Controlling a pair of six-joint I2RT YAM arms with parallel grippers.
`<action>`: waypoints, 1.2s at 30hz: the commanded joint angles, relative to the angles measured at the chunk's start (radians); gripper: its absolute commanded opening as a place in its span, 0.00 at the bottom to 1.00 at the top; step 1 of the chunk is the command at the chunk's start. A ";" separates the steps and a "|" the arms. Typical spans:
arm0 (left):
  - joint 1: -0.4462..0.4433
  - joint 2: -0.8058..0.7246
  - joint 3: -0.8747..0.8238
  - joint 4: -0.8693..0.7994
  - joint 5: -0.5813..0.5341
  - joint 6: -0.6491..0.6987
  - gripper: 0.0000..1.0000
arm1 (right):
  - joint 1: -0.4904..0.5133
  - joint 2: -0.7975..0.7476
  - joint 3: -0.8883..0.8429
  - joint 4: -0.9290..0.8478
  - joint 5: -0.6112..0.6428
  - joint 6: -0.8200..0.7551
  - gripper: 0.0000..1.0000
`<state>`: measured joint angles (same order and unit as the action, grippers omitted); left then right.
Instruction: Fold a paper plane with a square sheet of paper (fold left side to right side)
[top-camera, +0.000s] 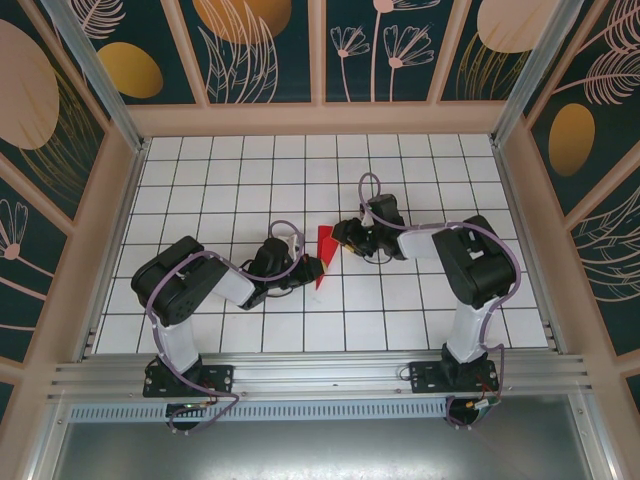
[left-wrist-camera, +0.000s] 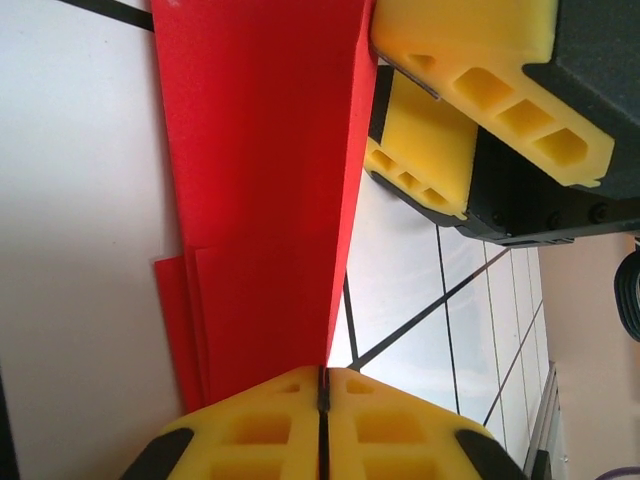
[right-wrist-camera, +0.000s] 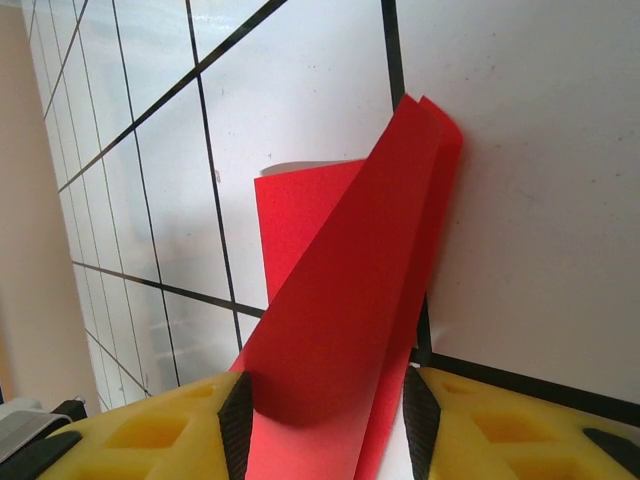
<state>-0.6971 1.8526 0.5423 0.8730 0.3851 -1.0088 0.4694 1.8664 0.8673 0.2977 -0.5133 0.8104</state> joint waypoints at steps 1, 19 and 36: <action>0.008 -0.010 -0.008 0.037 0.013 -0.003 0.15 | 0.031 0.082 0.002 -0.059 0.045 -0.014 0.46; 0.069 -0.081 0.036 -0.085 0.001 0.055 0.39 | 0.034 0.087 0.015 -0.077 0.042 -0.020 0.46; 0.082 0.043 0.139 -0.068 0.044 0.055 0.28 | 0.040 0.086 0.025 -0.086 0.041 -0.027 0.46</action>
<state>-0.6216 1.8778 0.6548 0.7952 0.4114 -0.9691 0.4713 1.8732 0.8928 0.2539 -0.5125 0.8097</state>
